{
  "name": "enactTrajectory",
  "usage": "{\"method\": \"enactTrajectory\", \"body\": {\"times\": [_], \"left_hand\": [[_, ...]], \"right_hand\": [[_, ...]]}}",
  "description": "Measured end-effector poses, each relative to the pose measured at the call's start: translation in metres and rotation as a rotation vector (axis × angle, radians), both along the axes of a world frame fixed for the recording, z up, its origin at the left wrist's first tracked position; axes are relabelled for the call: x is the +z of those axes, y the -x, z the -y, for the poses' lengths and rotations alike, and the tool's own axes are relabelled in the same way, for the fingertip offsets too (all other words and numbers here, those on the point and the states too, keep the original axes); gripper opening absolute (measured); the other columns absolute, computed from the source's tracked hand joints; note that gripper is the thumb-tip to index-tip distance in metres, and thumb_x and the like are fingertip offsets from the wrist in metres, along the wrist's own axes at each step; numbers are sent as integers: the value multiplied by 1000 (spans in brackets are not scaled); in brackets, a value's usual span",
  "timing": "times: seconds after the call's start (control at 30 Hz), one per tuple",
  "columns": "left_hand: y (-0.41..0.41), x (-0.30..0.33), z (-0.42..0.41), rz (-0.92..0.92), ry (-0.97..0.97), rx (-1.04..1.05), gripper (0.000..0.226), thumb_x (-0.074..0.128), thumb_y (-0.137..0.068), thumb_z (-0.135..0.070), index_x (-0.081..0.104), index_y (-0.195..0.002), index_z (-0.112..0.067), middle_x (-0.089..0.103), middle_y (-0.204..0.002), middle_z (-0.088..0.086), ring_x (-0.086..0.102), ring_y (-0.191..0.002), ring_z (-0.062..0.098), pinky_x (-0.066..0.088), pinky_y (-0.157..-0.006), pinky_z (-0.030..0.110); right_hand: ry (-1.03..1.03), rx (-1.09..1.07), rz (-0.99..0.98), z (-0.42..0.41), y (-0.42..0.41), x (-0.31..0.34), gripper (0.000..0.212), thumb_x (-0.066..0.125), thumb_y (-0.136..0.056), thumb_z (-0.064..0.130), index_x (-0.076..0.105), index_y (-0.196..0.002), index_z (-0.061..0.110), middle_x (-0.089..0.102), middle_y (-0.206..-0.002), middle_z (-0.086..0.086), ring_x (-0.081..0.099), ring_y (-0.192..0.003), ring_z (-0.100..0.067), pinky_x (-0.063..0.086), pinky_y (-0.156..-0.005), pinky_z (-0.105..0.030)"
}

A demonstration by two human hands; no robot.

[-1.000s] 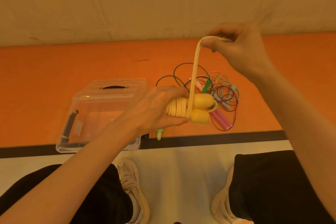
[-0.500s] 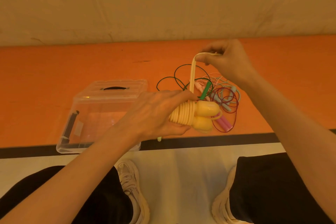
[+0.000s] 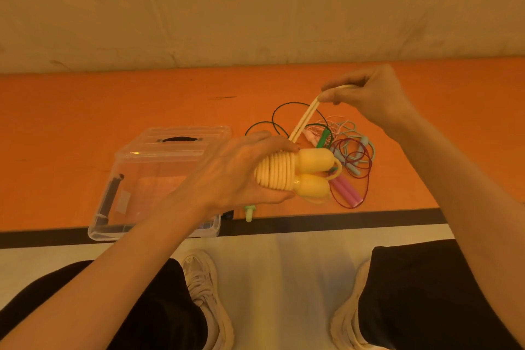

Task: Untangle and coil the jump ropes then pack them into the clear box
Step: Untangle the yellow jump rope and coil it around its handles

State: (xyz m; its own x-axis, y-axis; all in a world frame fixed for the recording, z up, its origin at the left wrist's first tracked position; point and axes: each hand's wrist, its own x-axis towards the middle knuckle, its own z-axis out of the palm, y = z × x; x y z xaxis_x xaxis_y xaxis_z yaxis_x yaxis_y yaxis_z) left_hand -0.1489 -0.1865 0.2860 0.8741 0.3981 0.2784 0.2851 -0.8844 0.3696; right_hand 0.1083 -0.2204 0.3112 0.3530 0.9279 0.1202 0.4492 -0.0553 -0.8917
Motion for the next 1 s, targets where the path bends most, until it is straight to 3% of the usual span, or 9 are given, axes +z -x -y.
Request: {"method": "enactTrajectory", "body": {"times": [0.13, 0.5, 0.63, 0.7, 0.83, 1.0], "left_hand": [[8, 6, -5, 41, 28, 39, 60, 63, -68, -64, 59, -118, -32, 64, -107, -17, 61, -86, 5, 53, -64, 40], [5, 10, 4, 105, 131, 56, 57, 65, -72, -63, 56, -118, -32, 63, -103, -17, 58, -85, 0, 50, -64, 35], [5, 9, 5, 131, 98, 119, 56, 60, -74, -64, 50, -117, -30, 55, -98, -21, 55, -80, 1, 49, -60, 30], [6, 7, 4, 148, 129, 174, 55, 58, -75, -65, 44, -117, -33, 54, -99, -20, 56, -79, 2, 50, -60, 34], [7, 4, 2, 192, 209, 255, 56, 57, -77, -66, 35, -118, -35, 52, -101, -17, 55, -84, 2, 51, -61, 36], [6, 2, -1, 217, 214, 353, 59, 57, -79, -63, 39, -123, -28, 48, -107, -16, 52, -86, 2, 51, -62, 36]], "right_hand": [[59, 91, 38, 11, -24, 5, 18, 71, -83, 11, 72, -101, 14, 71, -66, 17, 58, -69, 7, 44, -65, -8], [90, -15, 102, 16, -41, -18, 13, 72, -82, 16, 73, -95, 12, 68, -60, 19, 57, -58, 7, 45, -57, -9], [115, -47, 134, 15, -36, -24, 9, 74, -81, 22, 74, -87, 15, 68, -59, 11, 53, -51, 7, 38, -50, -6], [160, -49, 129, 18, -36, -25, 7, 74, -81, 24, 73, -83, 18, 69, -68, 4, 54, -52, 6, 39, -52, -9], [375, 131, 166, 26, -27, -33, 4, 77, -78, 21, 74, -79, 24, 74, -77, 0, 64, -75, -11, 48, -68, -22], [551, 467, 177, 39, 3, -38, 7, 78, -78, 18, 76, -75, 25, 73, -77, -4, 64, -68, -5, 46, -62, -16]]}}
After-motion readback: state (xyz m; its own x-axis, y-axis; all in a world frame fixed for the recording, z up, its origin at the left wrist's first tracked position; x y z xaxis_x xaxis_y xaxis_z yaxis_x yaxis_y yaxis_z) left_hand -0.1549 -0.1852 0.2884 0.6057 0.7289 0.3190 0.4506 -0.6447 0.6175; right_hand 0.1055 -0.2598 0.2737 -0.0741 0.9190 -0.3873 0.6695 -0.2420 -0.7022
